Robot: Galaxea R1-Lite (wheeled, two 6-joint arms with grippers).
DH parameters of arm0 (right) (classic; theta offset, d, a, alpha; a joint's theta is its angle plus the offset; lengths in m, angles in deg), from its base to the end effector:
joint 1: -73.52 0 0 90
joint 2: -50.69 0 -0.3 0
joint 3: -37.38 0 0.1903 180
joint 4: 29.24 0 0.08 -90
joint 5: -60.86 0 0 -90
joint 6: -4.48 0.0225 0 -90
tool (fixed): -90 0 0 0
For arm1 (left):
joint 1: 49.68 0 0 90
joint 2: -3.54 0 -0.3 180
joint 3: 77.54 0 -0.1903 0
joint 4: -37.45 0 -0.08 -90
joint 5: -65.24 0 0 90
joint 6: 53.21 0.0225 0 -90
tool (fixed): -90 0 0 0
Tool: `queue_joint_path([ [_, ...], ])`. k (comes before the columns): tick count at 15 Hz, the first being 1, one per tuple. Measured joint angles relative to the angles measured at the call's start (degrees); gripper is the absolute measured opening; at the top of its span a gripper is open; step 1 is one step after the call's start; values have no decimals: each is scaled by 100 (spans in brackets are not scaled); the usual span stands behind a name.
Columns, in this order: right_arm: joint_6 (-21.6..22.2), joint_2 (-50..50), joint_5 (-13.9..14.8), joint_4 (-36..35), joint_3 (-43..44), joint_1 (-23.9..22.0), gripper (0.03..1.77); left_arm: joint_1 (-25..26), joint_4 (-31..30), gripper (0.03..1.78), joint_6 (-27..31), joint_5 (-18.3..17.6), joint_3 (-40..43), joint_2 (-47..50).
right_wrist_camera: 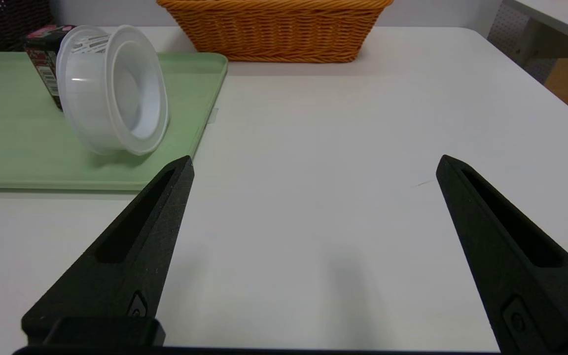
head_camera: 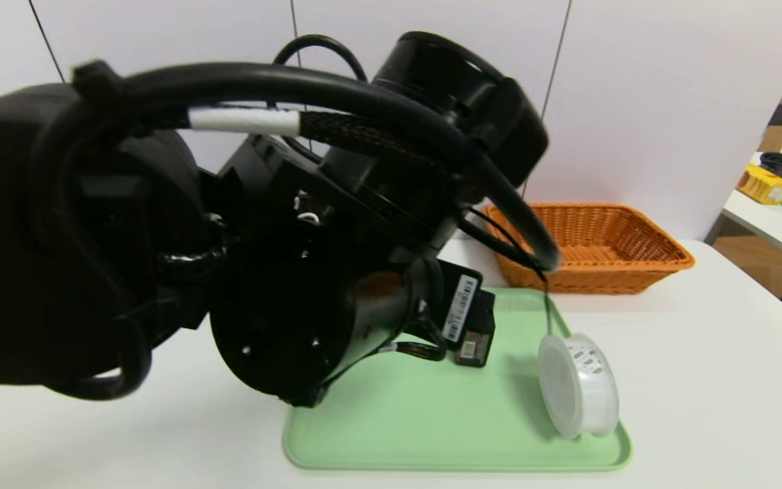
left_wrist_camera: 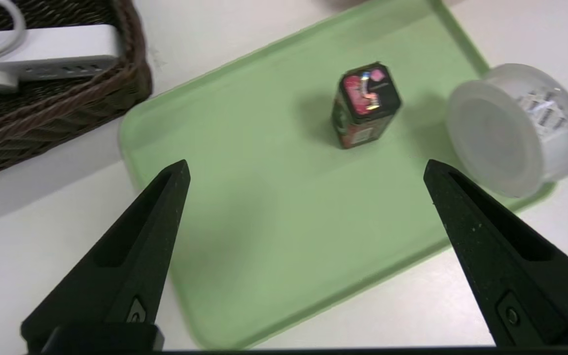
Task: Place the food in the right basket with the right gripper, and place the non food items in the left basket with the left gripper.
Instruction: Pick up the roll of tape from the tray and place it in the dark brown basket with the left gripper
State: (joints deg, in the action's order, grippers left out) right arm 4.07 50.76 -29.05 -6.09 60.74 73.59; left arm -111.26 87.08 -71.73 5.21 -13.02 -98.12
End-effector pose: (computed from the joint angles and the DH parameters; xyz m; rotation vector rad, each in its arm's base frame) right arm -0.0229 -0.0001 0.0758 -0.0071 -0.0049 -0.0004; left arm 0.1651 -0.2815 0.2811 0.1431 0.5172 -0.4518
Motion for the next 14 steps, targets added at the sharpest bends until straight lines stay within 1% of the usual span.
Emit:
queue_joint_path([
  [2,4,0,0,-2,0,0,170,-243,-7,169,-16,10,-260,-179],
  [6,1,0,-2,0,0,0,170,-540,-13,169,-116,30,-996,-558],
  [11,4,0,-2,-2,0,0,170,-1036,-5,169,-1006,78,-1798,-1259],
  [12,4,0,1,0,0,0,170,-1114,2,169,-1141,124,-1899,-1402],
  [14,0,0,0,-2,0,0,170,-1252,6,169,-1312,364,-2004,-1664],
])
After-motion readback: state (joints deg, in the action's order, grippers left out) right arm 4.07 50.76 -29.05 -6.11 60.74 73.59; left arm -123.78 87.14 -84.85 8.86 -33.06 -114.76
